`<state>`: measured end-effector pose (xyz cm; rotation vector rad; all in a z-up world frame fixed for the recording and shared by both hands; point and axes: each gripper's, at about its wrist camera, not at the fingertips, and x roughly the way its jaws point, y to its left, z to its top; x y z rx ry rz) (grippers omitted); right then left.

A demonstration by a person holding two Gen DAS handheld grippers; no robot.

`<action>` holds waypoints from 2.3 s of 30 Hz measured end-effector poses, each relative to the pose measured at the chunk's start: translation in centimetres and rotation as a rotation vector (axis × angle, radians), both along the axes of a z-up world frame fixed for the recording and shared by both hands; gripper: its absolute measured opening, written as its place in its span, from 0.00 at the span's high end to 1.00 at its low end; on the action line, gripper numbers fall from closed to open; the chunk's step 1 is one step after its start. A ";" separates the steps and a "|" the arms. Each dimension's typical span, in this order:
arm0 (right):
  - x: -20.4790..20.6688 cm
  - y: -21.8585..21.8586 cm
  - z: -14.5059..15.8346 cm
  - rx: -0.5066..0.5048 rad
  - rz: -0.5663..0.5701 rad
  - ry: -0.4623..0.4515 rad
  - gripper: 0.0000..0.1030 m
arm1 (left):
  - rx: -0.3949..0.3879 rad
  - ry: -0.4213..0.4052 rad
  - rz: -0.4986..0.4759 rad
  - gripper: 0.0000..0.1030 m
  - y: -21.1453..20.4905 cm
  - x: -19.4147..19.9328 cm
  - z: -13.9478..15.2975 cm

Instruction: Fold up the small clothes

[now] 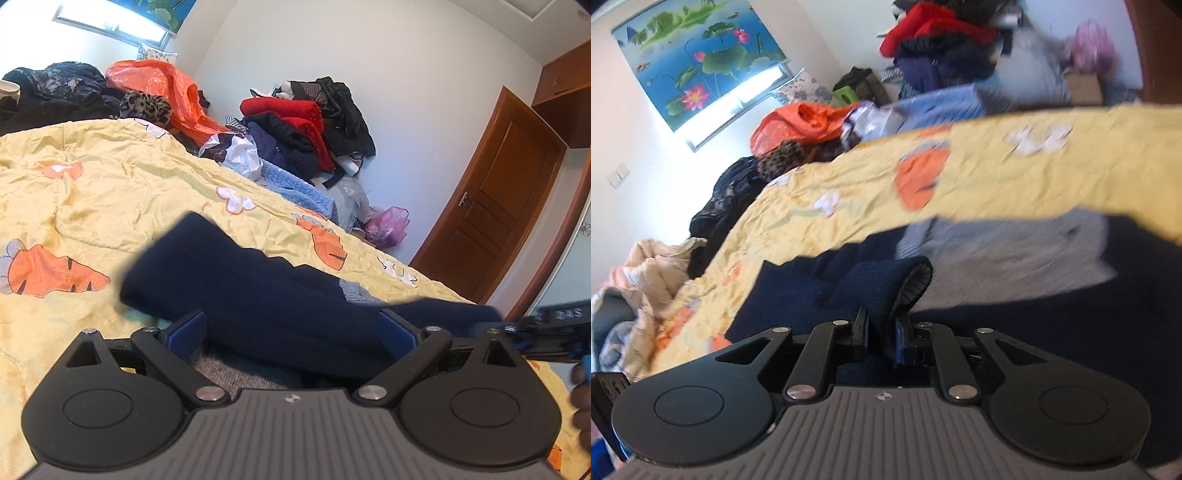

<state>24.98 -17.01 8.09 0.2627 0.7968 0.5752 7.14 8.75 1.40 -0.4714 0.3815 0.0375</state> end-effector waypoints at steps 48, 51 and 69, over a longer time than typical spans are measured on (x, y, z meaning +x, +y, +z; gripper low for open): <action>-1.9 -3.8 -7.7 -0.459 -0.261 -0.269 0.19 | 0.451 0.316 -0.205 0.00 -7.0 11.6 -0.3; -5.8 -3.6 -6.1 -0.431 -0.277 -0.291 0.19 | 0.397 0.290 -0.225 0.00 -6.8 6.7 1.1; -15.7 -2.2 -7.7 -0.390 -0.246 -0.105 0.00 | 0.446 0.315 -0.313 0.00 -8.8 0.3 -1.0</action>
